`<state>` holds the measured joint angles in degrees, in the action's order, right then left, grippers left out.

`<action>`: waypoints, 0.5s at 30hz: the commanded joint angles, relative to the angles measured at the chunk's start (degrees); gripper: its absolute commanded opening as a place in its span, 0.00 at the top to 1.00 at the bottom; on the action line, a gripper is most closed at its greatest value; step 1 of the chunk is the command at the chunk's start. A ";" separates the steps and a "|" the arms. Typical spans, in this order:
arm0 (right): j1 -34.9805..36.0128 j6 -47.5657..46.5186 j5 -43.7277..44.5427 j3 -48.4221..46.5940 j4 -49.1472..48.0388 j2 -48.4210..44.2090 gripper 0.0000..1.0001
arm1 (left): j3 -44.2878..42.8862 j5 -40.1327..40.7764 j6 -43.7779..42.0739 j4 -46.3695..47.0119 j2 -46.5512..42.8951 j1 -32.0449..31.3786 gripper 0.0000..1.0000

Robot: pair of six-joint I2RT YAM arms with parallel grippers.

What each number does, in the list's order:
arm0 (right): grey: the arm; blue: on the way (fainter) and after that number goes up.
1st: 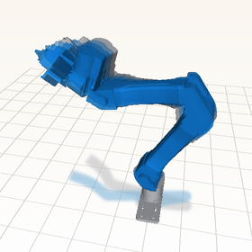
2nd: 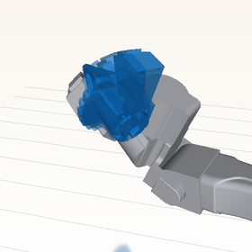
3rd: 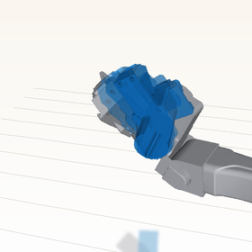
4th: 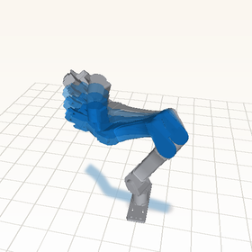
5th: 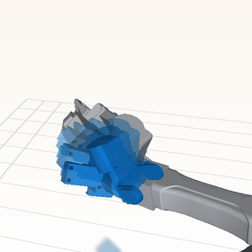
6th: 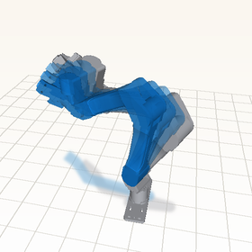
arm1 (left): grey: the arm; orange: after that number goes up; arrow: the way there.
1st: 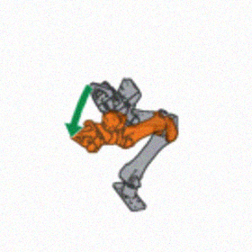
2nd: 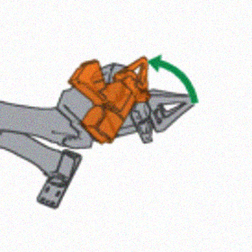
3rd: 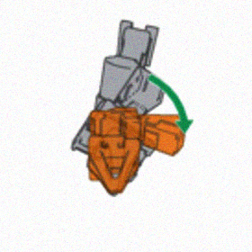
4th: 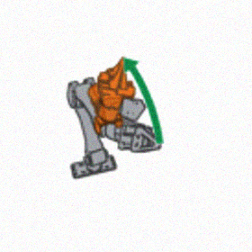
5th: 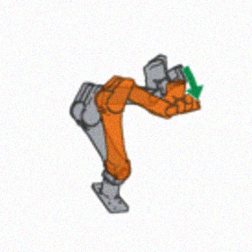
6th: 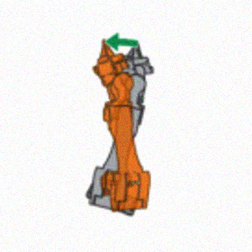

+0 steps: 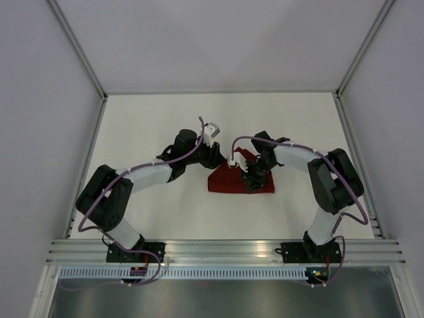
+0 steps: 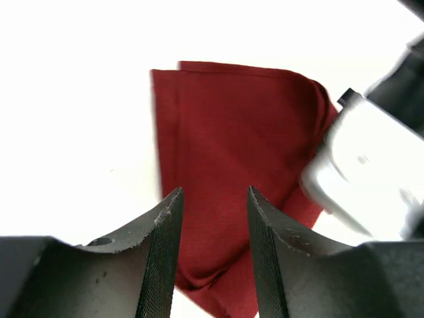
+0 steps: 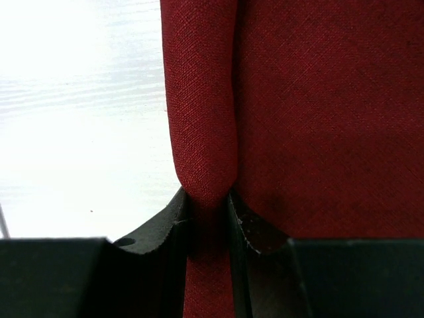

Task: Fold the napkin, place the utensils inside, and roll it up
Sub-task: Roll the napkin with the utensil

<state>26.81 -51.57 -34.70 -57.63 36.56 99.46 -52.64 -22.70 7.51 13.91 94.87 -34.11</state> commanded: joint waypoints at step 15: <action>-4.39 -9.16 -6.35 -22.35 25.58 27.27 0.85 | 11.86 25.95 -29.28 13.16 -6.64 -23.09 0.45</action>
<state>21.85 -57.30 -44.36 -80.16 62.96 120.77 -38.33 -1.80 -10.50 27.07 85.49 -54.00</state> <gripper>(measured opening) 0.302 0.540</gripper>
